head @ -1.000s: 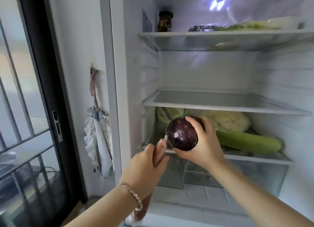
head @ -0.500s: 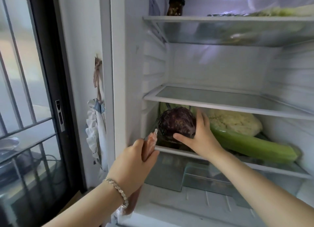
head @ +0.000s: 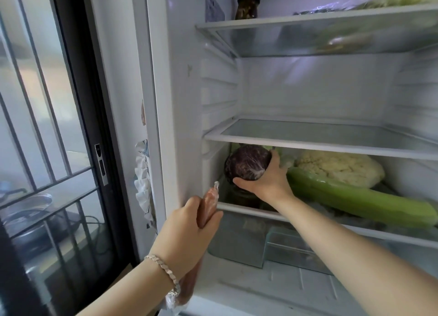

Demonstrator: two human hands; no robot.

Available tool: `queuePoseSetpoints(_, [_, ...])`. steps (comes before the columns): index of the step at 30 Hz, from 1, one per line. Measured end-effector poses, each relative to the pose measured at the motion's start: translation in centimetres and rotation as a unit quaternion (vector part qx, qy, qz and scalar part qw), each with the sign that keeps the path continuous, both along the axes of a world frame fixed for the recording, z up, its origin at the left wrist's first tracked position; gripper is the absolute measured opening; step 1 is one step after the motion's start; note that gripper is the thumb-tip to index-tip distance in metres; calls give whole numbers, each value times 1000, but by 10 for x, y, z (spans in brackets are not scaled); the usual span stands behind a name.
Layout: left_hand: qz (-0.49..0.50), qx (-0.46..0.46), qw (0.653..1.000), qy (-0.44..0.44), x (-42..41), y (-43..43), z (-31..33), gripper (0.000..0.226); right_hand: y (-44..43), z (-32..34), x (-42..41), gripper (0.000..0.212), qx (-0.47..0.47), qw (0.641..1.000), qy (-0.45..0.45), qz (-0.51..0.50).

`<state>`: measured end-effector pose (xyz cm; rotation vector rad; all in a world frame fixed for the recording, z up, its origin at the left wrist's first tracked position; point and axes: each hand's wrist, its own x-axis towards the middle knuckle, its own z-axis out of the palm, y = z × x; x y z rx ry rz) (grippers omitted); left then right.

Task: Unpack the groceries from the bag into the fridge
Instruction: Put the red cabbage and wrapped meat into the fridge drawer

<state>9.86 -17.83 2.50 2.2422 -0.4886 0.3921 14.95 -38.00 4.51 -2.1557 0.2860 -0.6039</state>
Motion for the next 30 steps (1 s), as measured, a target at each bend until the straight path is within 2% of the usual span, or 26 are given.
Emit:
queuePoseSetpoints(3, [0, 4, 1000, 11, -2, 3, -1, 35, 1, 1, 1, 131, -38, 999, 18, -5])
queuePoseSetpoints(11, [-1, -15, 1000, 22, -3, 4, 1, 34, -19, 2, -14, 117, -13, 999, -8, 37])
queuePoseSetpoints(19, [-15, -51, 998, 17, -9, -6, 7, 41, -16, 16, -36, 74, -116, 991, -2, 68])
queuePoseSetpoints(22, [-29, -67, 997, 15, -9, -7, 8, 42, -13, 23, -58, 69, -82, 994, -14, 74])
queuePoseSetpoints(25, [-56, -109, 992, 9, -14, -10, 18, 42, -6, 33, -86, 65, -69, 994, -5, 83])
queuePoseSetpoints(28, [-98, -203, 974, -7, -21, -21, 44, 31, 13, 40, -111, 77, -67, 964, 123, 224])
queuePoseSetpoints(30, [-136, -305, 943, 7, -24, -32, 65, 23, 22, 42, -122, 79, -63, 950, 130, 277])
